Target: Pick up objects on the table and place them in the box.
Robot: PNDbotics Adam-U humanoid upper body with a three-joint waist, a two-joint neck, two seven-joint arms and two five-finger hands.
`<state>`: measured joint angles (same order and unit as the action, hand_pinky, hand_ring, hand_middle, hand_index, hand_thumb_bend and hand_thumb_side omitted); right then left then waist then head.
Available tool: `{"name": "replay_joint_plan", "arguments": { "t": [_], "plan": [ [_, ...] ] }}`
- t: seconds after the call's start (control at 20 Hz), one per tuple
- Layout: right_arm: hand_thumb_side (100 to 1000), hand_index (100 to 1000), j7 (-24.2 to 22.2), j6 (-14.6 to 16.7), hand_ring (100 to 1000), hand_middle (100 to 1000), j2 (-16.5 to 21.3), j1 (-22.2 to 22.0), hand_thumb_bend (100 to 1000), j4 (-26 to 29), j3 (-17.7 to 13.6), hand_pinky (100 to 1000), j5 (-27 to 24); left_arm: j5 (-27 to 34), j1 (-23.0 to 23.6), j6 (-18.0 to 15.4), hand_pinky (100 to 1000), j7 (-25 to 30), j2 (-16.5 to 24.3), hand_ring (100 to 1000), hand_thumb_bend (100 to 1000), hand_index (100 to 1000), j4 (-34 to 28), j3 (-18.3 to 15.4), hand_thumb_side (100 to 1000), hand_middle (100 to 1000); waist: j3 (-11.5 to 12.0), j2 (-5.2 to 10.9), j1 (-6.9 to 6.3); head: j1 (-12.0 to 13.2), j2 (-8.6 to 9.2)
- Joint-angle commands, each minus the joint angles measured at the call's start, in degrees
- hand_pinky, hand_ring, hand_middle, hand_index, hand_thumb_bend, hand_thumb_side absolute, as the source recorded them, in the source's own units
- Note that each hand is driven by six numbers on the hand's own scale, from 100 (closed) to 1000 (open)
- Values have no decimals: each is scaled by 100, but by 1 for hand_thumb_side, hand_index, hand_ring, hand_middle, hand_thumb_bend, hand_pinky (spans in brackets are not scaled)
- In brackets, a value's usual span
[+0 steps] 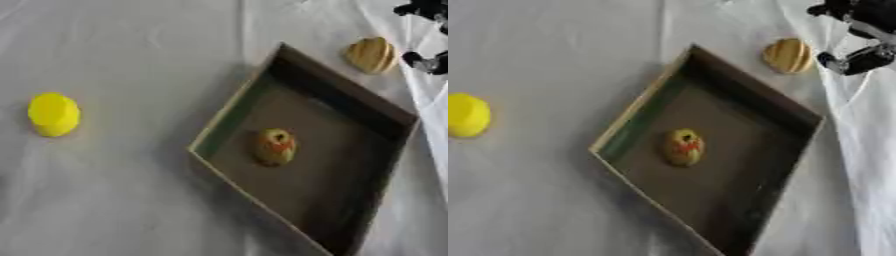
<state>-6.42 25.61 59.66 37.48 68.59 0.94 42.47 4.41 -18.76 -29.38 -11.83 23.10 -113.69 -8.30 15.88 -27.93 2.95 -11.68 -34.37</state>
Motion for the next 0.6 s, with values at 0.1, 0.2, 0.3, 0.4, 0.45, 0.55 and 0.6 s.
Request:
{"name": "replay_joint_plan", "arguments": {
  "t": [0.1,0.2,0.3,0.4,0.45,0.55,0.6],
  "plan": [
    [164,987,-8,-89,1000,849,196,114,100,2,-150,968,-224,-29,-72,-14,818,19,42,816,100,855,-90,-11,618,779,45,40,-1,-10,236],
    [181,987,-44,-119,1000,848,195,127,100,-2,-163,969,-282,-39,-79,-15,818,15,25,816,100,854,-90,-15,619,779,67,-13,2,-21,288],
    [208,989,-86,-131,1000,851,180,138,100,8,-156,970,-310,-48,-86,-9,818,13,2,816,100,853,-90,-17,620,778,84,-67,4,-19,319],
    [219,989,-141,-134,1000,850,159,156,100,14,-143,971,-321,-56,-90,-3,818,13,-18,816,100,851,-90,-17,621,778,94,-104,7,-14,319],
    [227,989,-165,-134,1000,851,149,168,100,16,-137,971,-326,-59,-91,0,818,10,-26,816,100,850,-90,-20,621,778,97,-117,9,-10,313],
    [244,992,-226,-117,1000,855,131,187,100,27,-120,974,-329,-61,-94,7,818,0,-37,815,100,849,-90,-24,616,777,101,-136,15,-1,286],
    [233,992,-260,-110,1000,856,123,194,100,28,-115,974,-328,-63,-95,11,818,-2,-40,815,100,849,-90,-25,622,777,101,-141,20,0,272]
  ]
}}
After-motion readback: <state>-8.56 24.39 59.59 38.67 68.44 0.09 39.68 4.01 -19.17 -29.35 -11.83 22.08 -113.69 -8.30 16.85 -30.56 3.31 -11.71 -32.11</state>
